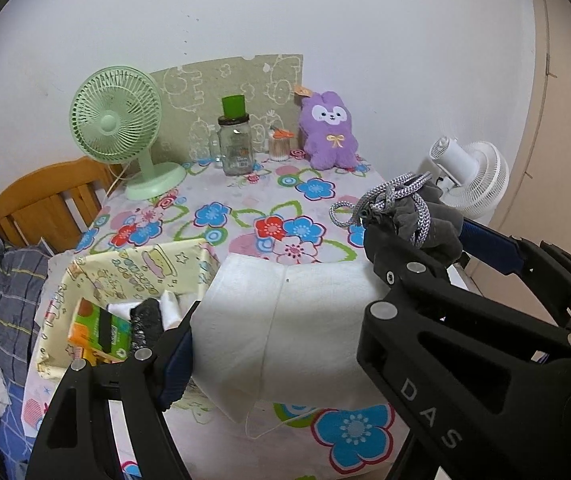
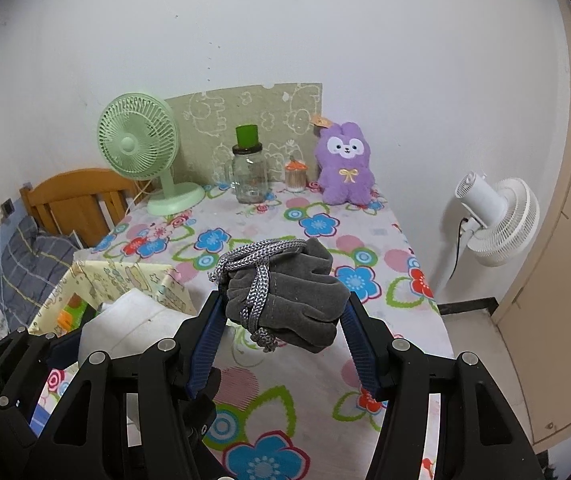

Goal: Organize soft objects
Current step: 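Lift and carry the white cloth and grey glove over the fabric box with both grippers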

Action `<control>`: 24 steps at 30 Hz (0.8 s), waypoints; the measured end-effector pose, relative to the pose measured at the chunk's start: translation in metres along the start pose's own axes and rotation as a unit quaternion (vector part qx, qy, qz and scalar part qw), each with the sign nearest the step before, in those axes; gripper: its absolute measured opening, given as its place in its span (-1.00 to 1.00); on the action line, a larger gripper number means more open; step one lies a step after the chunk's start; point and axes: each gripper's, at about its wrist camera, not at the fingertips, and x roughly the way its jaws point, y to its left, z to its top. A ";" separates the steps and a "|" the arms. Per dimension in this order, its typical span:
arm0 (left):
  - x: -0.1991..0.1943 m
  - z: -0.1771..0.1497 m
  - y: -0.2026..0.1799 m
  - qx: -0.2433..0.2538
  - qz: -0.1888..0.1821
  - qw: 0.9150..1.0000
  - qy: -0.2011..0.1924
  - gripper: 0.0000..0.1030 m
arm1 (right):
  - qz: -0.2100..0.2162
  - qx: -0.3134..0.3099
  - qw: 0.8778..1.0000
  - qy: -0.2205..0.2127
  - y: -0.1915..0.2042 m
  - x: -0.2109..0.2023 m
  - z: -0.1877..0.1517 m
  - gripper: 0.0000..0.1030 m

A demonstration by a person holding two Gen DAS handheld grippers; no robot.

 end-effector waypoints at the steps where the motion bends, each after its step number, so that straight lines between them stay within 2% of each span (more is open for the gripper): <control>1: 0.000 0.001 0.002 0.000 0.001 1.000 -0.001 0.58 | 0.001 0.000 1.000 -0.001 0.002 0.000 0.001 0.19; 14: -0.001 0.008 0.034 -0.012 0.013 1.000 -0.006 0.58 | 0.011 -0.012 1.000 -0.002 0.033 0.011 0.013 0.19; 24: 0.008 0.009 0.066 -0.022 0.032 0.999 -0.003 0.58 | 0.037 -0.038 0.999 0.004 0.063 0.028 0.019 0.19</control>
